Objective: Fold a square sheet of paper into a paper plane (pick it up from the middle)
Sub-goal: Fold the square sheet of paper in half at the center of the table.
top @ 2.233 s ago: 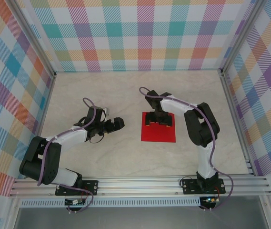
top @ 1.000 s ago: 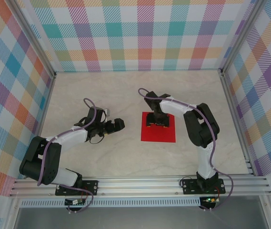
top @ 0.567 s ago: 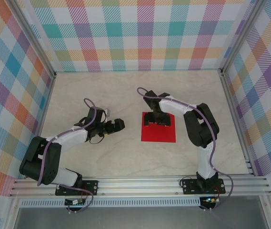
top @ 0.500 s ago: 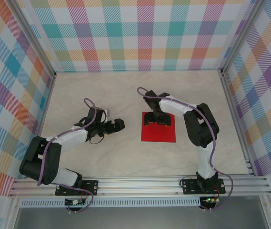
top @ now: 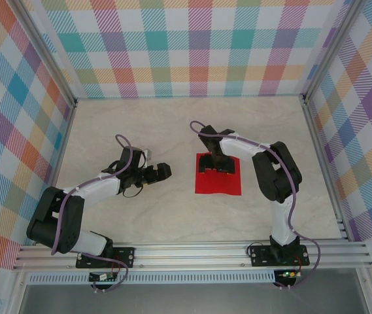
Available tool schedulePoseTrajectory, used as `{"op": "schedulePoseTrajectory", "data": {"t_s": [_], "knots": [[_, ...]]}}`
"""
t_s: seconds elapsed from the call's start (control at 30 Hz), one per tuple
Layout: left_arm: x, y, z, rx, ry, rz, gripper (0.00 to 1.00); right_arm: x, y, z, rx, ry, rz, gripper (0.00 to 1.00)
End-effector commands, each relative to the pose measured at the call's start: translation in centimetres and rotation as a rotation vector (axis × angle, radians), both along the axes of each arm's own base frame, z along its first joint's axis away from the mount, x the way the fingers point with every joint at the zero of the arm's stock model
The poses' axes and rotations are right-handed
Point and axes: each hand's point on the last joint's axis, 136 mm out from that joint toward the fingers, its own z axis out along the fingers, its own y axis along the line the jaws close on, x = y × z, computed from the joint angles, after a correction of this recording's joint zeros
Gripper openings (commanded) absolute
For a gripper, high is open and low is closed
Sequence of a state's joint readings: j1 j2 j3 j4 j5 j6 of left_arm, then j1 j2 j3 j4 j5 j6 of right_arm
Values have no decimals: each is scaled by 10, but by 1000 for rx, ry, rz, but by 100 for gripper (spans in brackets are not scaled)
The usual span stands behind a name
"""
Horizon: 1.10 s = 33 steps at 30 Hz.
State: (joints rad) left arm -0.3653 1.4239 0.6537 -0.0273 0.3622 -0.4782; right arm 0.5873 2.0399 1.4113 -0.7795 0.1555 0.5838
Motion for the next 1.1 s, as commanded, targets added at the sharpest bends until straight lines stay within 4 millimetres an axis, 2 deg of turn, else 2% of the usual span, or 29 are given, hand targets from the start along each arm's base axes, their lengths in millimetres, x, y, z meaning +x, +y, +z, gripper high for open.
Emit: {"op": "schedulePoseTrajectory", "data": {"t_s": [0.0,0.13,0.27,0.5,0.7,0.83,0.97,1.0,1.07], "knots": [[-6,-9,2,-8,7,-47,100,-47,-19,-61,-91,197,-17,92],[-6,-9,2,-6,7,-46,100,-38,-9,-48,-45,167,3,89],[-7,-8,2,-5,10,-45,100,-25,6,-24,29,112,17,83],[-8,-7,4,1,4,-41,100,-13,18,9,92,45,24,55],[-8,-5,7,9,-3,-35,100,-11,31,44,204,-14,27,41],[-6,7,10,41,-22,32,100,-13,61,75,415,-43,36,38],[-5,19,27,57,-83,100,100,-15,95,112,666,-69,47,38],[-5,21,32,58,-93,106,100,-14,100,119,703,-75,54,37],[-7,24,39,60,-109,111,100,-10,91,122,665,-94,26,38]]}}
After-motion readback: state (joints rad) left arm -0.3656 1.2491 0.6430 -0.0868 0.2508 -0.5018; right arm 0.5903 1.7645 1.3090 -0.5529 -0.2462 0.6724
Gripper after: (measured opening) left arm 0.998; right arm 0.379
